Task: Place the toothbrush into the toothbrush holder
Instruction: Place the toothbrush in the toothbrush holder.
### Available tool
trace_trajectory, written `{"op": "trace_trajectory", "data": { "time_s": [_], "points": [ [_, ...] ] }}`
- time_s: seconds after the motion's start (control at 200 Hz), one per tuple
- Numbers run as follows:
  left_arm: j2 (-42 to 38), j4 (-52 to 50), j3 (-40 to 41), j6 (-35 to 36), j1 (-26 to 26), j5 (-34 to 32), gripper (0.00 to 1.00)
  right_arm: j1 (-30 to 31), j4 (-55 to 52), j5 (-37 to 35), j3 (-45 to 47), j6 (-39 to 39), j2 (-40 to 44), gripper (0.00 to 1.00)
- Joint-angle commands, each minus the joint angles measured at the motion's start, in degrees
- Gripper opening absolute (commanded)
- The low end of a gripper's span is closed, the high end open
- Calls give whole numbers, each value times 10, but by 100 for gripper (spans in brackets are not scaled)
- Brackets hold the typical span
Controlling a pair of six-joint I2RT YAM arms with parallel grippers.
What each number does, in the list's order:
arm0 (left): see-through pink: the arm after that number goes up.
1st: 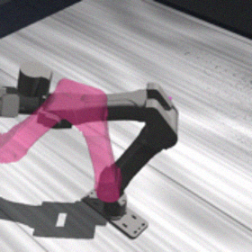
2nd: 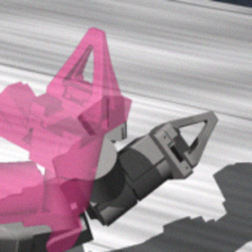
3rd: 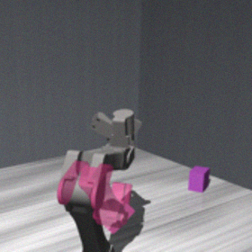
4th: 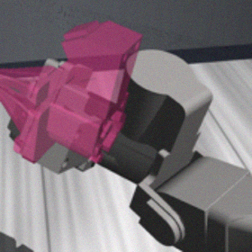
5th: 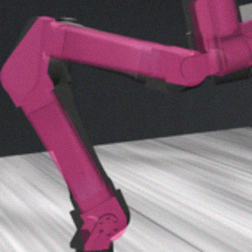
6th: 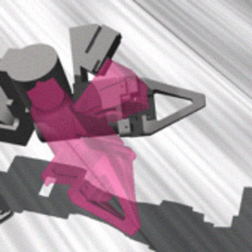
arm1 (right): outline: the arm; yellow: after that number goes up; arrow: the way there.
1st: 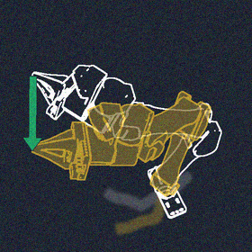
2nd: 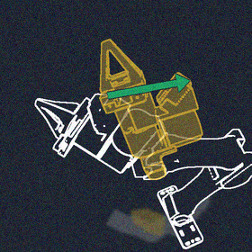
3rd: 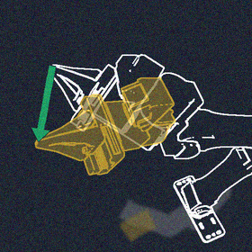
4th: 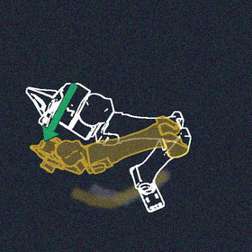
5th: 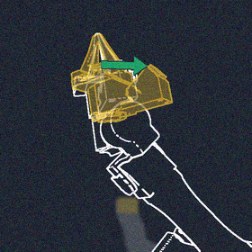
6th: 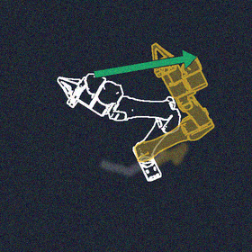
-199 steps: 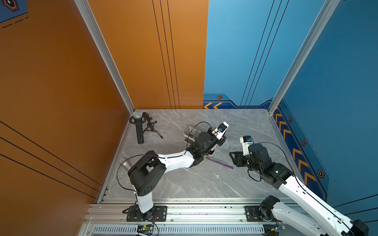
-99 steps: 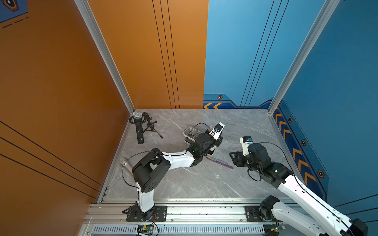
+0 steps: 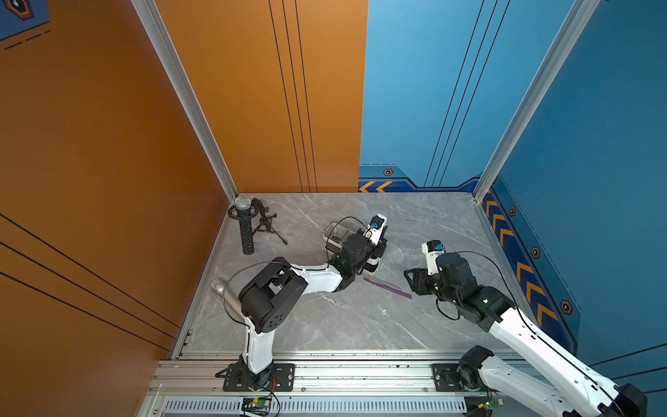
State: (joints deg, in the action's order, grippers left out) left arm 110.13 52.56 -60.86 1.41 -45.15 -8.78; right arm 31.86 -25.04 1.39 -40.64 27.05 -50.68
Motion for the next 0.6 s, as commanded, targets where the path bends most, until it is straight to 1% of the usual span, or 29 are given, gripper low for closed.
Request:
{"op": "trace_trajectory", "data": {
  "time_s": [0.0,0.41,0.515,0.565,0.596],
  "points": [
    [17,8,2,-14,7,6,0,-2,-15,9,-10,8,-11,53],
    [35,8,2,-17,8,16,0,-2,-15,6,-5,8,-10,53],
    [35,8,3,-16,8,19,16,-2,-15,10,-3,8,-12,54],
    [34,8,2,-18,8,22,31,-3,-15,13,0,7,-17,56],
    [33,8,2,-18,7,25,35,-3,-16,13,0,7,-23,56]
  ]
}}
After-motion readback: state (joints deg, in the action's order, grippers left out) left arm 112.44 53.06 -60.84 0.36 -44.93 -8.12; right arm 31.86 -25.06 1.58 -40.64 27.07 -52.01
